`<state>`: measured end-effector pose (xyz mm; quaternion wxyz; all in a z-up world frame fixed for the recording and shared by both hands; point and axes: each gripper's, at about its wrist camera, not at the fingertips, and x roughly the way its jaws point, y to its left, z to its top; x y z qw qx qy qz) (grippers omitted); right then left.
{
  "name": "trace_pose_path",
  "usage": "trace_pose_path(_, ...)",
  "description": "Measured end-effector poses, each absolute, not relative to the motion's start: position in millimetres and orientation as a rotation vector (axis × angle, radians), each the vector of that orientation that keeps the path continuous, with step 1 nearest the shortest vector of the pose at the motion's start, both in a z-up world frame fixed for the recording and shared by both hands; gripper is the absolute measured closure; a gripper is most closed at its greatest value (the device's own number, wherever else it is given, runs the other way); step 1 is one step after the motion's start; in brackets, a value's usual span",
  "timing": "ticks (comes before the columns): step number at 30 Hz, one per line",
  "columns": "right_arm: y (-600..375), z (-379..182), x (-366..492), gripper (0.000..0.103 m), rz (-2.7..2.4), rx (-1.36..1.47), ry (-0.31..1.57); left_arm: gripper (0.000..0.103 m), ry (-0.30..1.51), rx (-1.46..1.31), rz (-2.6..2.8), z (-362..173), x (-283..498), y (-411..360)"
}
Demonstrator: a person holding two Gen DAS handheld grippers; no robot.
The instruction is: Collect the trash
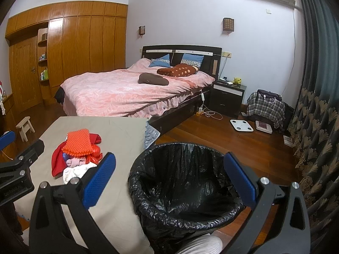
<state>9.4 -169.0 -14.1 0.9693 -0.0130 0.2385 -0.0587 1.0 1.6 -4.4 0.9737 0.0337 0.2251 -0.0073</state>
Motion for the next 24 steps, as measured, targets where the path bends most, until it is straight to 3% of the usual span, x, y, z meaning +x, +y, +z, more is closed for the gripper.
trace_pose_path(24, -166.3, -17.4, 11.0, 0.004, -0.118, -0.027, 0.486, 0.006, 0.458, 0.067, -0.013, -1.8, 0.8, 5.5)
